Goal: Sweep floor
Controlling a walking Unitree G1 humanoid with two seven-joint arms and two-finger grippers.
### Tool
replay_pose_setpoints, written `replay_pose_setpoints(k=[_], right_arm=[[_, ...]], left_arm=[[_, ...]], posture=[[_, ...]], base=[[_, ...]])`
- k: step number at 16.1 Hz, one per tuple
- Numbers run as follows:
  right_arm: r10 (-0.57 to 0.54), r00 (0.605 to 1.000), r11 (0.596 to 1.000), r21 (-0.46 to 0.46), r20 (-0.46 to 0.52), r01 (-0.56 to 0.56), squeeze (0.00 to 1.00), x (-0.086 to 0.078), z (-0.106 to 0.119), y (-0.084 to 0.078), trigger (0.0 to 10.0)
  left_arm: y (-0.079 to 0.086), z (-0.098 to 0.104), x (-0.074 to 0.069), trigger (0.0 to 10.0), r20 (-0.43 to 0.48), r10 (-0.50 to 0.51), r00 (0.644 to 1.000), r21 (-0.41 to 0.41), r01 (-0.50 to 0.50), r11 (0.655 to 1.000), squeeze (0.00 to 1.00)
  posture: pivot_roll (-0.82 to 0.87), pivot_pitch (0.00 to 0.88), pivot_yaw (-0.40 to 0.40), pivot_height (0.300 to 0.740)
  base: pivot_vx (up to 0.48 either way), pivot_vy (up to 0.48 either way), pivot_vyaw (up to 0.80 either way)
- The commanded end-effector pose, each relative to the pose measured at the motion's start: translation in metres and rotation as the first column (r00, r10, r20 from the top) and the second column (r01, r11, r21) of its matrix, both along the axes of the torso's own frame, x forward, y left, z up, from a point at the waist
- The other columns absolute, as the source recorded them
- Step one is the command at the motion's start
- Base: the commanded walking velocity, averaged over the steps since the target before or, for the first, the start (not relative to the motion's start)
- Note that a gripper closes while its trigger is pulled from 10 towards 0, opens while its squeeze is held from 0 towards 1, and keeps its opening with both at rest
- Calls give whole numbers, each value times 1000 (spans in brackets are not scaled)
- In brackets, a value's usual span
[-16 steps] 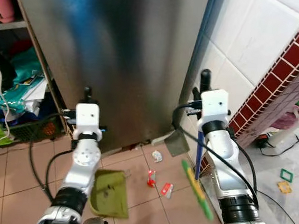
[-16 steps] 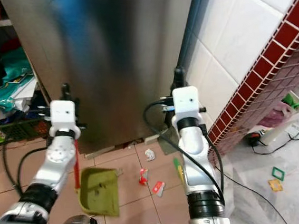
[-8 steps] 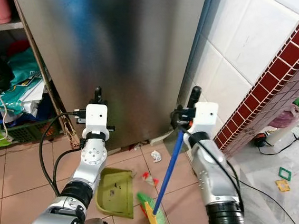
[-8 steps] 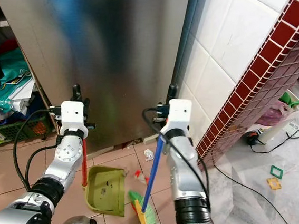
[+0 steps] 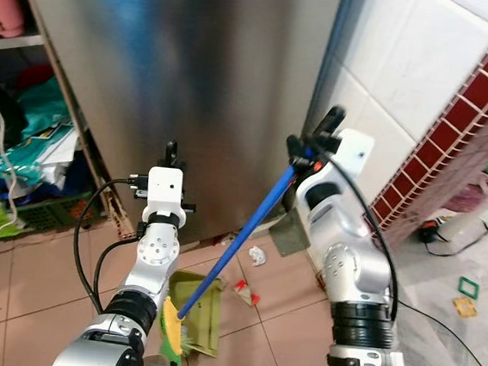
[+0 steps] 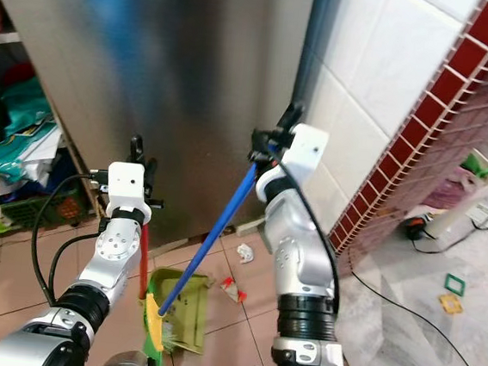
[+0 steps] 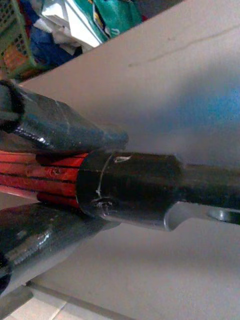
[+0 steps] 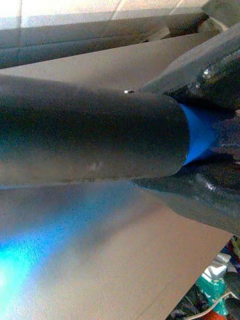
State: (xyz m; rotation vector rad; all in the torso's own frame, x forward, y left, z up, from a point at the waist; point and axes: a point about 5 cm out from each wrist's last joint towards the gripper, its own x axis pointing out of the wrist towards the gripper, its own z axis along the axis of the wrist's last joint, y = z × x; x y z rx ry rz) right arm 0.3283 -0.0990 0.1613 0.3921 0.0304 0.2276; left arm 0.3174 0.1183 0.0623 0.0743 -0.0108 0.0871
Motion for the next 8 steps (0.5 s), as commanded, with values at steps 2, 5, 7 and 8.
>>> replay_pose_setpoints(k=[2,5,7,8], right_arm=[[11,985,998,-58,170,-1,0,4,34,-3,10000],[31,912,965,-250,408,79,0,11,80,-18,10000],[-1,885,944,-292,465,154,0,16,90,-29,10000],[-6,885,940,-299,466,164,0,18,89,-30,10000]], left_arm=[[-10,-1,0,10000,-10,-23,1000,-58,23,998,0],[-5,-1,0,10000,-26,1,1000,-60,-3,998,0],[1,4,-2,10000,-9,13,1000,-71,-14,997,0],[5,5,-3,10000,-8,26,1000,-77,-26,997,0]], posture=[[-140,35,-20,740],[-136,29,-14,740],[-127,27,-15,740],[-114,27,-15,740]], base=[[0,0,0],[0,0,0],[0,0,0],[0,0,0]])
